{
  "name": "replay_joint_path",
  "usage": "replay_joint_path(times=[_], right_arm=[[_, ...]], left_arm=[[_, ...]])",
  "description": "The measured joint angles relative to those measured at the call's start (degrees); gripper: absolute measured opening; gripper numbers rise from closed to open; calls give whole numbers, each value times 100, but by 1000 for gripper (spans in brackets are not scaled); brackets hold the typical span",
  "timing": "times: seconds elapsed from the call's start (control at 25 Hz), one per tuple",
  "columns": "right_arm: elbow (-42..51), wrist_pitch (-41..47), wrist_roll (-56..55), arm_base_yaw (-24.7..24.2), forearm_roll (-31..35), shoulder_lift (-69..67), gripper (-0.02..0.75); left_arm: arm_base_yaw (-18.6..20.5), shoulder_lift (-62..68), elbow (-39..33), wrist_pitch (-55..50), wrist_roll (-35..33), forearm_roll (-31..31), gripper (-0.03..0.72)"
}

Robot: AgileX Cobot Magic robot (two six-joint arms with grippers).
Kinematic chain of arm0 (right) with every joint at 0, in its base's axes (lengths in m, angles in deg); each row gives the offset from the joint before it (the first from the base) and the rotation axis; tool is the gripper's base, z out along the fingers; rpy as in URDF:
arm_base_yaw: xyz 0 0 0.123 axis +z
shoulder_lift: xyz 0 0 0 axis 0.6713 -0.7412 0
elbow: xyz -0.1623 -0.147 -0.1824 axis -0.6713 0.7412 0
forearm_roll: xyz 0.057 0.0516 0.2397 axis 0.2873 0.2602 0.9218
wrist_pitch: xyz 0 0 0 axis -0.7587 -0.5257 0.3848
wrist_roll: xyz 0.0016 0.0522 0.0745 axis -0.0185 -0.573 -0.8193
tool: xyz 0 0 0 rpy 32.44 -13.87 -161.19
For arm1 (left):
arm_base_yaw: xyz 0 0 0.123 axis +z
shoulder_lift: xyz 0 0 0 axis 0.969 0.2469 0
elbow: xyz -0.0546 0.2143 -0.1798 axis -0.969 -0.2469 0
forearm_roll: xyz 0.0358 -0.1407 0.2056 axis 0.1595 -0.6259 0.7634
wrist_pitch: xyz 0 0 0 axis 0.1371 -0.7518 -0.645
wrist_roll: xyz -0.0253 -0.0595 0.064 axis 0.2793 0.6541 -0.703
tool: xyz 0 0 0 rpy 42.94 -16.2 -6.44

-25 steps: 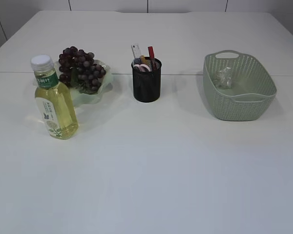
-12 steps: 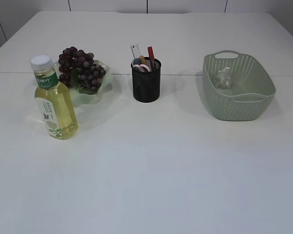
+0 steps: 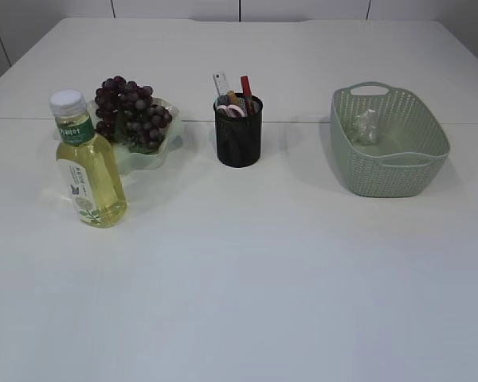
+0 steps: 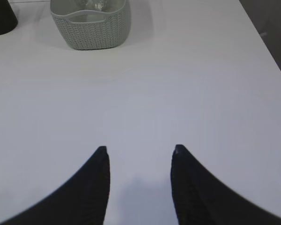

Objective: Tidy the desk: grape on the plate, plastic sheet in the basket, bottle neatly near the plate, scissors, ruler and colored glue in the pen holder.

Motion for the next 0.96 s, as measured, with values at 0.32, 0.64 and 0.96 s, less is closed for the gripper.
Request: replay_joint_path(times=[0.32, 0.64, 0.96], right_arm=[[0, 0, 12, -38, 0, 0, 350], [0, 0, 12, -38, -10, 0, 350], [0, 0, 12, -38, -20, 0, 350]], left_arm=[[0, 0, 0, 0, 0, 0, 241], [0, 0, 0, 0, 0, 0, 238], [0, 0, 0, 0, 0, 0, 238]])
